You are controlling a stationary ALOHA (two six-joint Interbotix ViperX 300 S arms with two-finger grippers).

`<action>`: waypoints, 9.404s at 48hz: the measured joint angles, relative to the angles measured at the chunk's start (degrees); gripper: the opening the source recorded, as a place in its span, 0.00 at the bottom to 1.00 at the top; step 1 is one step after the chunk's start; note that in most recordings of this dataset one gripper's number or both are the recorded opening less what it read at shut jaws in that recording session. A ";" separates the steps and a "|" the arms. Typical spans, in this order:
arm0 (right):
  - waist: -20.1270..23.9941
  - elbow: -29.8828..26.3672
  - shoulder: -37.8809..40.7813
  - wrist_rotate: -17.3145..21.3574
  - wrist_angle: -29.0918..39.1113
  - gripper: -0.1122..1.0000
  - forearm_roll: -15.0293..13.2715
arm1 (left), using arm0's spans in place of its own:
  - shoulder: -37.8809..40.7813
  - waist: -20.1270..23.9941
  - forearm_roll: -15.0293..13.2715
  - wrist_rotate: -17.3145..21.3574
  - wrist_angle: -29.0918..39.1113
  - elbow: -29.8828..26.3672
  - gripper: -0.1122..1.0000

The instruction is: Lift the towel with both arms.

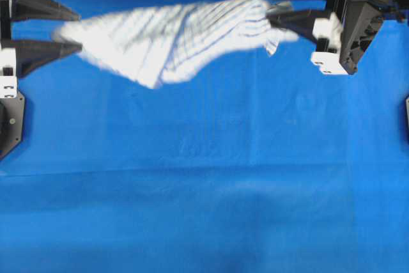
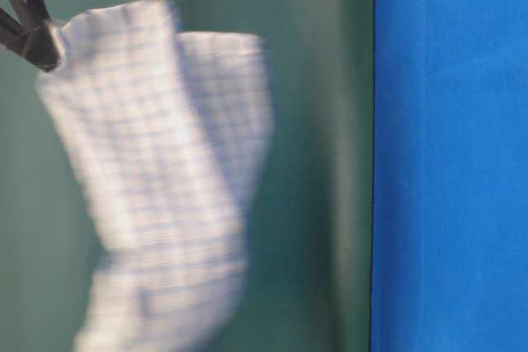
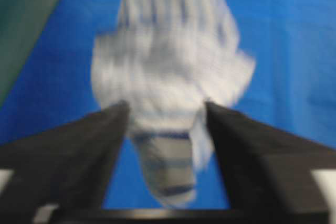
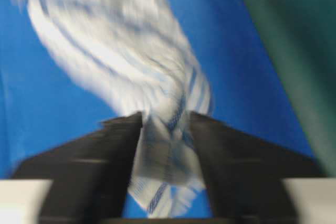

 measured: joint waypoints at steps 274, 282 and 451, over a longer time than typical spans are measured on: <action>2.29 1.05 5.71 5.27 3.60 0.68 -1.23 | 8.35 -2.46 0.00 0.00 -1.14 0.79 0.93; 2.29 5.98 8.09 7.12 -1.32 0.68 -1.23 | 11.69 -2.72 0.00 -0.09 -7.21 6.33 0.93; 1.49 -9.67 4.22 1.58 7.21 0.16 -1.76 | 6.59 -0.44 0.00 0.62 9.84 -9.67 0.14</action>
